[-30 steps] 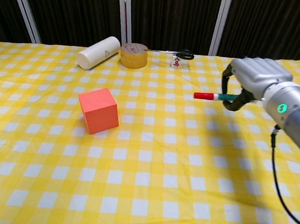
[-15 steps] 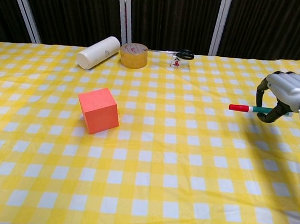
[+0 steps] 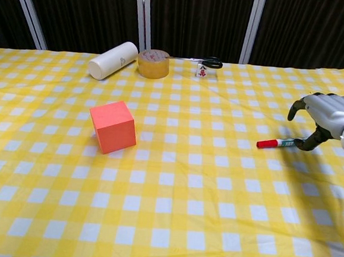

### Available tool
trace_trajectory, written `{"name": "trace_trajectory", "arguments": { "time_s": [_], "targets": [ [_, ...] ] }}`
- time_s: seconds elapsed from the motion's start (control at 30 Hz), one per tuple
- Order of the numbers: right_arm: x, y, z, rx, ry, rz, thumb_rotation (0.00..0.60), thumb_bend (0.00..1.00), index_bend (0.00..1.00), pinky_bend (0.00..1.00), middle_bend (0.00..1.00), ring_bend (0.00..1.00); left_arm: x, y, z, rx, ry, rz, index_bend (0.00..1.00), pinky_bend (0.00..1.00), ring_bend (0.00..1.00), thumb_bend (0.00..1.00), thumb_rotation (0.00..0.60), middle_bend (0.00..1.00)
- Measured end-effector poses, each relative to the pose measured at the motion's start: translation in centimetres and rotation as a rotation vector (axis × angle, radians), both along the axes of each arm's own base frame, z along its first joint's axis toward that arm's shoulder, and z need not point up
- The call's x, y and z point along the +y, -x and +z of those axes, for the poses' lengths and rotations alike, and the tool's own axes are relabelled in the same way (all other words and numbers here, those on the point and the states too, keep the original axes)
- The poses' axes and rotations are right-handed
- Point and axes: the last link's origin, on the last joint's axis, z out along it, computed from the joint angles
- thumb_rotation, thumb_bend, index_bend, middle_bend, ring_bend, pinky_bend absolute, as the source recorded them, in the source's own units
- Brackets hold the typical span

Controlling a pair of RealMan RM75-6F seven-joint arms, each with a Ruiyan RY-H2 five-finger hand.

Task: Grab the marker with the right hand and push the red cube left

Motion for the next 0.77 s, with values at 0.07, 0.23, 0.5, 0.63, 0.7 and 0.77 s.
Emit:
{"name": "trace_trajectory", "arguments": {
  "time_s": [0.07,0.23,0.5,0.63,0.7,0.77],
  "targets": [
    [0.4,-0.3,0.2,-0.008,0.001,0.004,0.6,0.49,0.29,0.0,0.15,0.0,0.0,0.0,0.0,-0.001,-0.002,0.0,0.0,0.0,0.0,0.0,0.6,0.0],
    [1.7,-1.0,1.5,-0.039,0.006,0.044,0.6,0.49,0.26,0.0,0.12,0.0,0.0,0.1,0.2,0.002,-0.009,-0.002,0.0,0.0,0.0,0.0,0.6,0.0],
    [6.8,0.3,7.0,-0.051,0.046,0.163,0.6,0.38,0.0,0.0,0.0,0.0,0.1,0.3,0.5,0.014,-0.046,-0.011,0.0,0.0,0.0,0.0,0.6,0.0],
    [10.6,2.7,9.9,-0.059,0.029,0.16,0.6,0.33,0.0,0.0,0.0,0.0,0.0,0.4,0.5,0.03,-0.071,-0.02,0.0,0.0,0.0,0.0,0.6,0.0],
    [12.7,3.9,11.2,-0.072,0.018,0.154,0.6,0.33,0.0,0.0,0.0,0.0,0.0,0.5,0.5,0.041,-0.083,-0.022,0.0,0.0,0.0,0.0,0.6,0.0],
    [14.7,4.8,12.0,-0.1,0.009,0.154,0.6,0.33,0.0,0.0,0.0,0.0,0.0,0.5,0.4,0.055,-0.096,-0.025,0.0,0.0,0.0,0.0,0.6,0.0]
  ]
}}
